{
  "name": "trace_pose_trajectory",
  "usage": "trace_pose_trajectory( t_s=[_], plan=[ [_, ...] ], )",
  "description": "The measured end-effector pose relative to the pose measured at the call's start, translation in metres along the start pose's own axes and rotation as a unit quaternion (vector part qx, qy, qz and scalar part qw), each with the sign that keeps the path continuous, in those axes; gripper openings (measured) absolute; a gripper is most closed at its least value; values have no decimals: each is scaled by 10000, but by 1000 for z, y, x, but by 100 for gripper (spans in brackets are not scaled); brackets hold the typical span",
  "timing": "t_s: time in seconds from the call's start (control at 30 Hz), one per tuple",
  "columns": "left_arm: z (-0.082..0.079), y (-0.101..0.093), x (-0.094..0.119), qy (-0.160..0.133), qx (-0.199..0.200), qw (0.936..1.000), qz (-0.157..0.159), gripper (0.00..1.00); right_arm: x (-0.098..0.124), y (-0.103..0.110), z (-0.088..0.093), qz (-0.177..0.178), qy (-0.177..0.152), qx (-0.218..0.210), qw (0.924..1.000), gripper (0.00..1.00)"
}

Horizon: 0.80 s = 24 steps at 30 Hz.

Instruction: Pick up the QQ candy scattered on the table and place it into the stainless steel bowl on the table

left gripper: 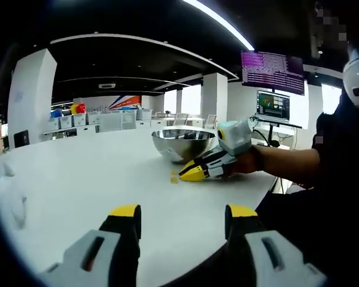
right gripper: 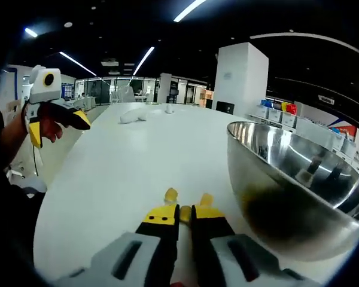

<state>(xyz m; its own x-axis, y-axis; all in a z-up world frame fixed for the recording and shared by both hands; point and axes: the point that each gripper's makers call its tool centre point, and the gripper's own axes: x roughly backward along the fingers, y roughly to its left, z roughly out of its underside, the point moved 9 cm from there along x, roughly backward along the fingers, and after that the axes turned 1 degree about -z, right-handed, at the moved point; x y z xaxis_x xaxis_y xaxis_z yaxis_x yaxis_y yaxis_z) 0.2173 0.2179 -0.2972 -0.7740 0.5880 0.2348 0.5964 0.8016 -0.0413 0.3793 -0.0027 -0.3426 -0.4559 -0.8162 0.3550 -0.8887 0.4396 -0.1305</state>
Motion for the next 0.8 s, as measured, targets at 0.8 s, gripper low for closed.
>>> trace_pose_trajectory(
  t_s=[0.8],
  plan=[
    [-13,-21,-24,34,-180,9995,259,56,112,-9,-13,83,-658,-206,9976,9]
  ],
)
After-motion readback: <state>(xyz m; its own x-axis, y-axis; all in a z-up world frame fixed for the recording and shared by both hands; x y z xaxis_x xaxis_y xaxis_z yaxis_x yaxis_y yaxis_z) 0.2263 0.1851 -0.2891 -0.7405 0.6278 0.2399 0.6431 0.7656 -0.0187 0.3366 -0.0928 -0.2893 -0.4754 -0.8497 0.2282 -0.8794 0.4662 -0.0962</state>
